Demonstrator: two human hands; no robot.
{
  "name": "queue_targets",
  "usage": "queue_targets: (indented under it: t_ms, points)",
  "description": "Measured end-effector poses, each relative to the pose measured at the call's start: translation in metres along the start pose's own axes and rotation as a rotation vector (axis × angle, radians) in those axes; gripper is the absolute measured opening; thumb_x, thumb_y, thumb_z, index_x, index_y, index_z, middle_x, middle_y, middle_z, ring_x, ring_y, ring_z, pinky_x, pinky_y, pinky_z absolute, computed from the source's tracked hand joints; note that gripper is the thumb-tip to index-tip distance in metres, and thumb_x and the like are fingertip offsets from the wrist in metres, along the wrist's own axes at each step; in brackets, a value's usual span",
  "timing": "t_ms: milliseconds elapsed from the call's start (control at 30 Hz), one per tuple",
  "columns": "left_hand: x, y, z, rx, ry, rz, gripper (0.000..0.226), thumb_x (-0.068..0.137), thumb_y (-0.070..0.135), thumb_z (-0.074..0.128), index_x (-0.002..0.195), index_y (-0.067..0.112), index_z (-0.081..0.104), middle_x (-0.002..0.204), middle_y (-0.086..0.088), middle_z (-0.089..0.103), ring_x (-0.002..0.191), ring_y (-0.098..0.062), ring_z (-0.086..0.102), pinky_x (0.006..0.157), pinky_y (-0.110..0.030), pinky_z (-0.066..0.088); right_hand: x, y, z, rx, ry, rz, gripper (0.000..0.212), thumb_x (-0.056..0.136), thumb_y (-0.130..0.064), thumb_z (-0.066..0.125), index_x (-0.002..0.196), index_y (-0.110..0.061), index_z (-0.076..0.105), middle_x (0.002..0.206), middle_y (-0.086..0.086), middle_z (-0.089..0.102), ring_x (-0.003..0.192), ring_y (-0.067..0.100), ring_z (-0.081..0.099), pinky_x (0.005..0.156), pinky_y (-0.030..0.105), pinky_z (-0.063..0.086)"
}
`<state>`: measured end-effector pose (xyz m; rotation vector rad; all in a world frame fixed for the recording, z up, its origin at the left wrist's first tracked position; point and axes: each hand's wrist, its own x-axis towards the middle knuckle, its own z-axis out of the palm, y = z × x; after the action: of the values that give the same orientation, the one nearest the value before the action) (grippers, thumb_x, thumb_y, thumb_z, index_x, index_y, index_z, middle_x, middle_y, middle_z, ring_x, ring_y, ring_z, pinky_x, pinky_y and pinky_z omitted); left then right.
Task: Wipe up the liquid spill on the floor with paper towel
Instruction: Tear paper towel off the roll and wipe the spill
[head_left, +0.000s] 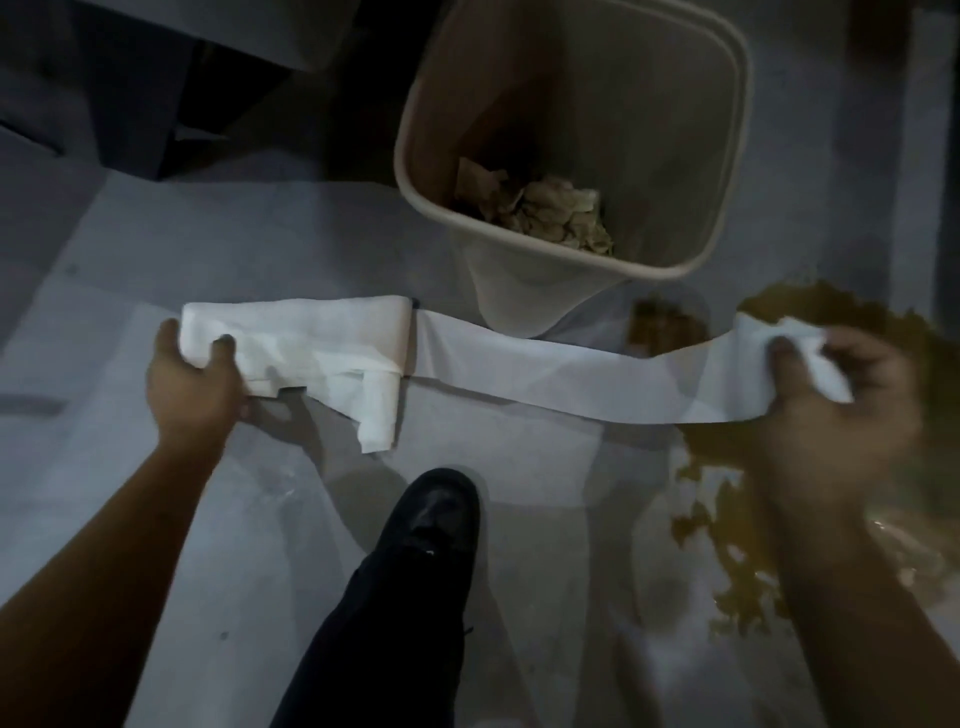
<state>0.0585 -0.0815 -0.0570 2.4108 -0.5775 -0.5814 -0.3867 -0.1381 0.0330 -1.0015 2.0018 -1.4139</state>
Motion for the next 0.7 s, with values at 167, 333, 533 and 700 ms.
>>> queue_targets:
  t_ms: [167,333,533,700]
  points:
    - [-0.047,0.028,0.049,0.361,-0.188,0.383,0.053,0.093,0.044,0.061,0.141,0.023,0.053,0.152,-0.019,0.04,0.137,-0.043,0.036,0.109,-0.055,0.036,-0.087,0.004,0.102,0.033,-0.209,0.017,0.021,0.079,-0.001,0.077,0.086,-0.015,0.063,0.08,-0.013,0.061,0.073,-0.006,0.057,0.07,0.013,0.045]
    - [-0.063,0.049,0.081,0.49,-0.3,0.366,0.064,0.093,0.047,0.059,0.148,0.023,0.04,0.151,-0.019,0.037,0.135,-0.043,0.036,0.101,-0.057,0.043,-0.129,0.01,0.183,-0.043,-0.592,0.09,0.02,0.083,-0.019,0.08,0.096,-0.018,0.065,0.081,-0.018,0.061,0.073,-0.007,0.059,0.067,0.01,0.046]
    - [-0.048,0.048,0.076,0.532,-0.304,0.281,0.075,0.084,0.064,0.065,0.139,0.018,0.044,0.136,-0.02,0.045,0.128,-0.045,0.042,0.096,-0.054,0.046,-0.113,0.042,0.165,-0.398,-0.679,0.041,0.055,0.079,-0.063,0.067,0.11,-0.017,0.066,0.106,0.002,0.065,0.101,0.019,0.06,0.084,0.031,0.05]
    - [-0.045,0.047,0.092,0.75,-0.307,0.304,0.075,0.082,0.069,0.06,0.13,0.013,0.047,0.128,-0.019,0.048,0.121,-0.044,0.046,0.092,-0.055,0.049,-0.075,0.09,0.129,-0.984,-0.357,0.19,0.1,0.069,-0.069,0.073,0.14,-0.01,0.036,0.139,0.028,0.039,0.123,0.046,0.041,0.104,0.051,0.037]
